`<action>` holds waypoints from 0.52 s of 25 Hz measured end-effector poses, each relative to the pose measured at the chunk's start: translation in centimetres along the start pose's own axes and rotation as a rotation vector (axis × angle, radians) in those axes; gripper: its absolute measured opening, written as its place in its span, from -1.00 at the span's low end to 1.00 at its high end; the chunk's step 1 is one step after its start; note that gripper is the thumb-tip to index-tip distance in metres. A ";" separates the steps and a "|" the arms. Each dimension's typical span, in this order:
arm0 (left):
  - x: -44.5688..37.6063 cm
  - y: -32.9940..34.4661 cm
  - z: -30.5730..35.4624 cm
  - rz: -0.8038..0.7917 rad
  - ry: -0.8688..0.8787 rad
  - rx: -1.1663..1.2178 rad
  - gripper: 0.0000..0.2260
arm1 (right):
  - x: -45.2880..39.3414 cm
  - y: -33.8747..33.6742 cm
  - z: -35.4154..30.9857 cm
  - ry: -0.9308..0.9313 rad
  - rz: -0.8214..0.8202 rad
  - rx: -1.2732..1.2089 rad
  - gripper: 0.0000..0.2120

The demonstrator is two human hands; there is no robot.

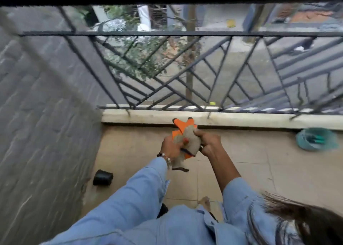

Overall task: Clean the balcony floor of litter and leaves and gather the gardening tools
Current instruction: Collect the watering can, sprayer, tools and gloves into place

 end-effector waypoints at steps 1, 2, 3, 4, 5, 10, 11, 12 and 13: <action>-0.1 3.4 0.4 -0.023 -0.010 0.098 -0.79 | 0.5 -3.6 -2.1 -0.094 0.063 -0.038 -0.83; -0.4 6.6 0.7 -0.034 -0.040 0.190 -0.79 | 1.2 -7.1 -4.2 -0.186 0.104 -0.065 -0.76; -0.7 9.8 0.9 -0.044 -0.080 0.287 -0.77 | 2.2 -10.2 -6.0 -0.260 0.100 -0.095 -0.73; -0.8 12.7 1.6 -0.072 -0.121 0.357 -0.76 | 2.9 -12.7 -7.4 -0.314 0.076 -0.121 -0.73; -1.2 15.6 1.9 -0.129 -0.140 0.408 -0.77 | 3.8 -14.7 -8.5 -0.356 0.054 -0.107 -0.75; -0.3 30.8 5.8 -0.455 -0.097 0.383 -0.85 | 5.6 -25.6 -11.7 -0.490 0.192 0.304 -0.83; -0.5 32.8 5.6 -0.469 -0.123 0.367 -0.88 | 6.0 -28.5 -11.9 -0.475 0.241 0.257 -0.84; -0.7 34.3 5.2 -0.467 -0.160 0.361 -0.90 | 6.0 -31.3 -12.1 -0.457 0.301 0.209 -0.85; -1.5 34.7 4.1 -0.444 -0.211 0.379 -0.90 | 6.3 -33.5 -12.1 -0.444 0.341 0.164 -0.85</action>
Point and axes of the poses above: each hand's wrist, its own x-axis away from the middle knuckle, its own y-axis out of the palm, z = x × y, the point moved 5 cm from there along -x, towards the middle knuckle, and after that the axes turned 7 degrees about -z, right-handed, at the moved point
